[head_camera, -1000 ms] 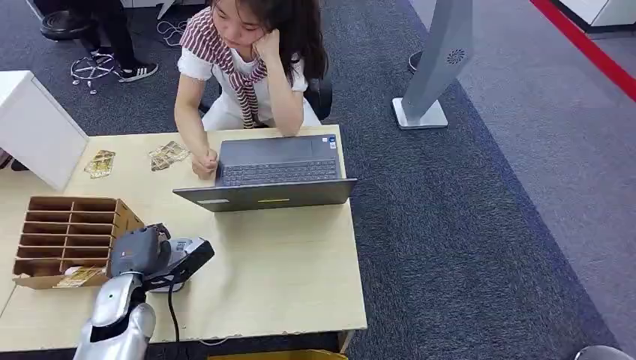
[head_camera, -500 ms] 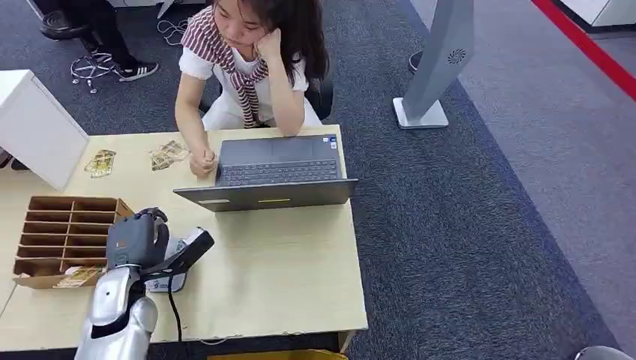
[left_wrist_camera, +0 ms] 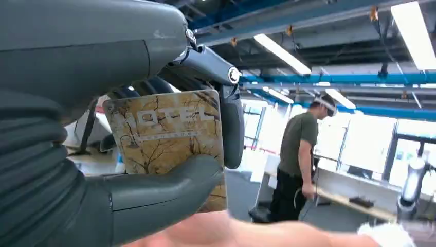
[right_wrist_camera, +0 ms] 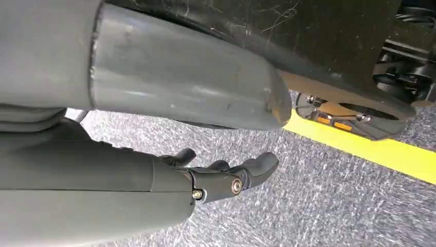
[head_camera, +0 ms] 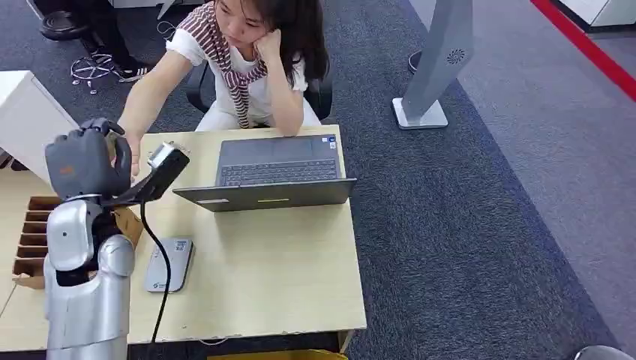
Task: Pass the card to the sensor for recognition and then transmit it.
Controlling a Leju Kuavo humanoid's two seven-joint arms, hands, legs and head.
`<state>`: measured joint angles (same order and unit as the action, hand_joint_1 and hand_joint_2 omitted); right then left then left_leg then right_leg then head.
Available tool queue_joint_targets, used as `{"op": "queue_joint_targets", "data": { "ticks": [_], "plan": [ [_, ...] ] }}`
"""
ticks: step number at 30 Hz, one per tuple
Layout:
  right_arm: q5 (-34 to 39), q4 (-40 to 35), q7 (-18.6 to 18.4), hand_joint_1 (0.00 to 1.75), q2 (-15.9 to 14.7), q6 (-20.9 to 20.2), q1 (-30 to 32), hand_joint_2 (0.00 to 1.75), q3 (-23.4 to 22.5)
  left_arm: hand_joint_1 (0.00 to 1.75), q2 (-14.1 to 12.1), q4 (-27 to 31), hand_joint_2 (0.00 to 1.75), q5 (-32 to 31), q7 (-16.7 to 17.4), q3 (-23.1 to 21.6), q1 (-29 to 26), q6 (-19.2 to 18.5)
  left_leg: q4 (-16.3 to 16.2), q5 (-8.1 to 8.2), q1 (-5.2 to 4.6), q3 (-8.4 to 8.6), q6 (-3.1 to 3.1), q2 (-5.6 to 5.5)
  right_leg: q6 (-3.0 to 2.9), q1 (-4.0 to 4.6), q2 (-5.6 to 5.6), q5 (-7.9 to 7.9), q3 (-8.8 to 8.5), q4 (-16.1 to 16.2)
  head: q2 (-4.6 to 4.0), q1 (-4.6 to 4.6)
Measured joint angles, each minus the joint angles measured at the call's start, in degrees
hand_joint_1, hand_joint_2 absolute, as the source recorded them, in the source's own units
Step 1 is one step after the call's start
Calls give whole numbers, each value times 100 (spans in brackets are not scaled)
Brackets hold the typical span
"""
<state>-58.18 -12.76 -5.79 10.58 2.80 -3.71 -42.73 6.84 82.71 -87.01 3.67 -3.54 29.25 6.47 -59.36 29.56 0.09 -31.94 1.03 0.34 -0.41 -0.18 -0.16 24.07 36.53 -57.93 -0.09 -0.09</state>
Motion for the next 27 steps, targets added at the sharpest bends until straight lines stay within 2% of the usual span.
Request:
{"op": "queue_joint_targets", "data": {
  "ticks": [3, 8, 9, 10, 17, 27],
  "plan": [
    [-61, 0, 13, 0, 0, -11, -3, 0, -22, 175, -48, -4, 175, -2, 109, -163, 304, -50, 0, 0, 0, 1, 0, 1, 0, 0, 1, 0, 0, 0, 0, 2],
    [-77, 0, 15, 0, 0, -42, -9, 0, -31, 175, -98, -22, 175, 0, 229, -301, 483, -87, 0, 0, 0, 1, 0, 1, 0, 0, 4, 0, 2, 0, 2, 2],
    [-77, 0, 17, 0, 2, -42, -12, 0, -33, 12, -109, -41, 175, -2, 253, -321, 521, -102, 0, 0, 0, 0, 0, 1, 0, 0, 4, 0, 2, 0, 0, 2],
    [-77, 0, 15, 0, 2, -42, -15, 0, -35, 0, -120, -55, 175, -2, 271, -334, 550, -105, 0, 0, 0, 0, 0, 1, 0, 0, 4, 0, 2, 0, 2, 2],
    [-107, 0, 9, 0, 31, -50, -19, 0, -138, 0, -155, -177, 175, 0, 439, -352, 611, -168, 0, 0, -1, 1, 0, 1, 0, 0, 4, 0, 2, 0, 0, 2],
    [-177, 0, 26, 0, 31, -50, -22, 0, -190, 0, -188, -304, 175, -2, 450, -358, 621, -148, 0, 0, 0, 0, 0, 1, 0, 0, 4, 0, 2, 0, 2, 0]
  ]
}}
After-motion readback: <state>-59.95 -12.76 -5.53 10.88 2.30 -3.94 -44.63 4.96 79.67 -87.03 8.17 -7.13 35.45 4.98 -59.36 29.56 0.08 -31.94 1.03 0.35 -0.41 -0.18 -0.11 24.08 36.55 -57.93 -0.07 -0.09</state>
